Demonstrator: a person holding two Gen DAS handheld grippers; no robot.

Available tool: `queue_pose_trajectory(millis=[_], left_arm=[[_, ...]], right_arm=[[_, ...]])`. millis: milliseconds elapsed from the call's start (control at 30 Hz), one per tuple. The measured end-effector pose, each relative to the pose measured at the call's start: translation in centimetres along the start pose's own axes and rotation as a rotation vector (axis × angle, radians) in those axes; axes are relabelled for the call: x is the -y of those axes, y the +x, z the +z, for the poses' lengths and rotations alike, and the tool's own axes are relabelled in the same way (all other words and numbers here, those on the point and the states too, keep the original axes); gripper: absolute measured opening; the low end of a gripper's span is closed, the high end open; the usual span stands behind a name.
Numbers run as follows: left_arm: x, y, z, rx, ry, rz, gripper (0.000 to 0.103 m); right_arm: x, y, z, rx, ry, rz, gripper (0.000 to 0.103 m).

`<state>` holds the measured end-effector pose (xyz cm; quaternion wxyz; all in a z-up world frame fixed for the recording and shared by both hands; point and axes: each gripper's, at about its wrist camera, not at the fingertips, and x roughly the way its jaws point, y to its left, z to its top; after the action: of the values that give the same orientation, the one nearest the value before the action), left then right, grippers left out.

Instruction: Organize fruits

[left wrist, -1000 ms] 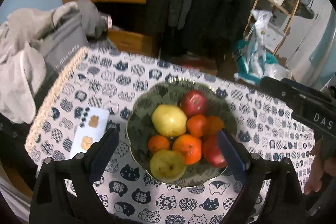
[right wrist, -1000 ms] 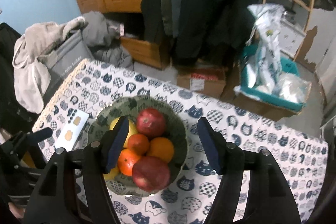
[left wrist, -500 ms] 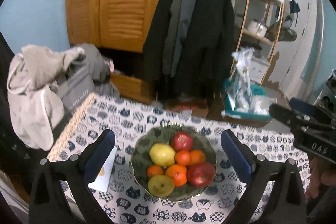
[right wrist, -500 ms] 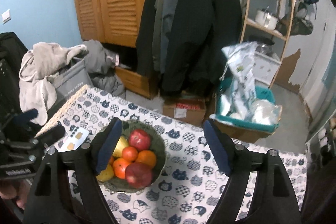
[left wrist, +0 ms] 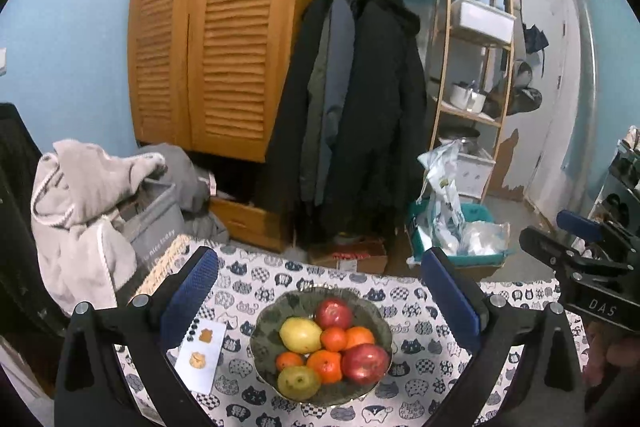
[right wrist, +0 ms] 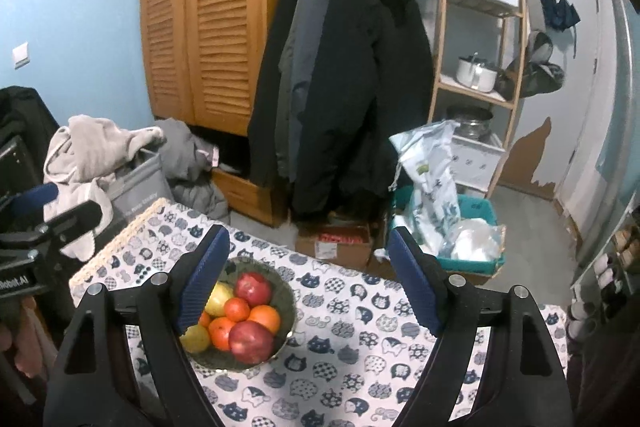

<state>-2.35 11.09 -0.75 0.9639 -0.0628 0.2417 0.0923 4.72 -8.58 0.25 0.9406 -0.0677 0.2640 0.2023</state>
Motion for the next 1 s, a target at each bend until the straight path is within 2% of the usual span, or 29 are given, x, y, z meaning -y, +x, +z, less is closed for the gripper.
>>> queue_pose_trajectory(millis=[267,1000], left_arm=[[1.3,-1.0,0.5,0.041,0.011,-0.011,0.103],[2.5,-0.9,0.1,0.023,0.035,-0.009,0.103]], right_arm=[[1.9,-1.5,-0.5,0.033,0.018,-0.032,0.081],[2.9,-1.6,-0.9,0.028,0.026,-0.042,0.081]])
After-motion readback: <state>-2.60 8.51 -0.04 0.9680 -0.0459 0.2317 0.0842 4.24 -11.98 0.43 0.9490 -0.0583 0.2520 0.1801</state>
